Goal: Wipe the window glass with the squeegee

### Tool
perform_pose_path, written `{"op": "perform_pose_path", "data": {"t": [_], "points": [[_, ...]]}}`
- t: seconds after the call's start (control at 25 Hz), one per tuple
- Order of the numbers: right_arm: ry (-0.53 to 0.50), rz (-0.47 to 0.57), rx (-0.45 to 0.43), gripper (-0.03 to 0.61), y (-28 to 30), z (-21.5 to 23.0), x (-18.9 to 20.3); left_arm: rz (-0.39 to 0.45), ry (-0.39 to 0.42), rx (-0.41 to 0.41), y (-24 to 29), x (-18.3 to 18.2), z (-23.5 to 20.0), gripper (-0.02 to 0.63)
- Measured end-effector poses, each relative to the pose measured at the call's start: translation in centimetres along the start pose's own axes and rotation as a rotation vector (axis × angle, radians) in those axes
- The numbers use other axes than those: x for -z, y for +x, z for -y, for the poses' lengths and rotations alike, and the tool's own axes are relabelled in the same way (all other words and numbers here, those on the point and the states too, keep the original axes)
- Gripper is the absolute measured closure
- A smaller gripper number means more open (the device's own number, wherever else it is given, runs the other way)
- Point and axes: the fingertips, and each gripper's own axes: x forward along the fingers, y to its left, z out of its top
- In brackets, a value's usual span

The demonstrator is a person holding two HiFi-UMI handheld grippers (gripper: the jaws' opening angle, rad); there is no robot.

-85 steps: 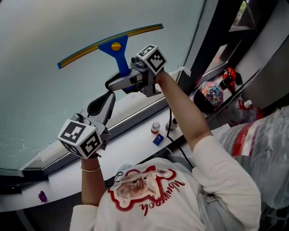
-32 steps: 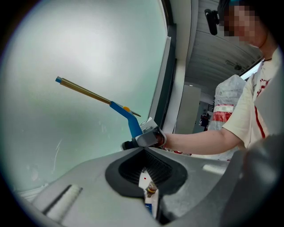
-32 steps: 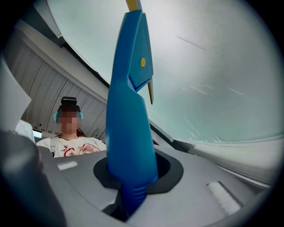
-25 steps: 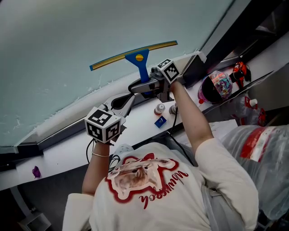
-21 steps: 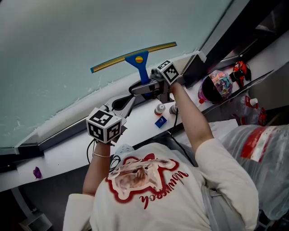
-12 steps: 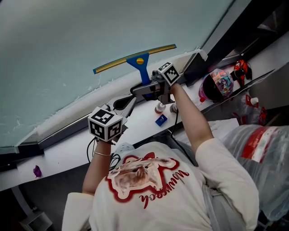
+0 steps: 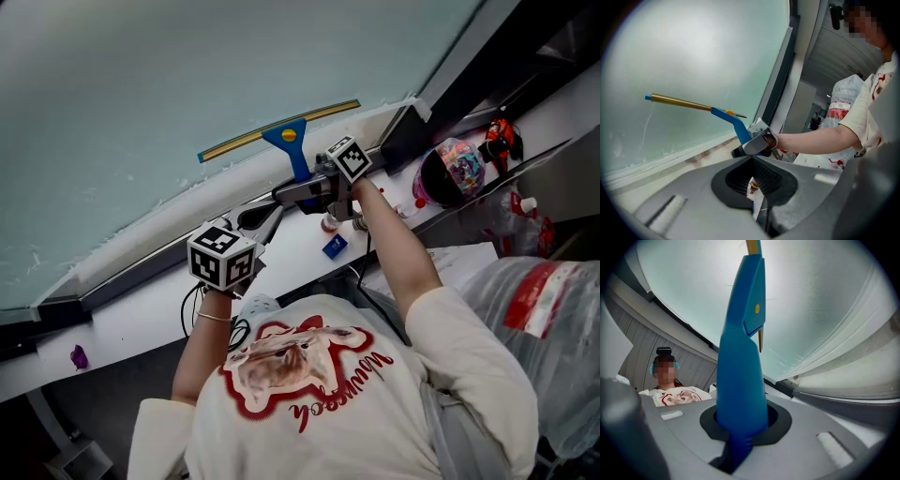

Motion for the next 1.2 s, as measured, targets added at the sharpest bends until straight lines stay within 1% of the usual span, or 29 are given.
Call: {"op": "perform_pose_path", "data": {"t": [0.16, 0.4, 0.64, 1.2], "points": [[0.001, 0.008, 0.002, 0.512, -0.2, 0.5, 0.3, -0.011, -0.007, 0.006, 0.3, 0.5, -0.2, 0.607], [-0.007, 0.011, -0.013, 0.514, -0.2, 0.9, 0.4, -0.002, -0.014, 0.009, 0.4, 0.7, -0.4, 0.607], [0.005, 0.017, -0.011, 0.514, -0.4, 1.6, 0.9, -0.029, -0.014, 0.014, 0.8, 1.5, -0.7, 0.607], [0.034, 0.011, 0.008, 0.514, -1.0, 3.0, 1.9, -0.023, -0.073, 0.045, 1.7, 2.9, -1.2, 0.607]]}}
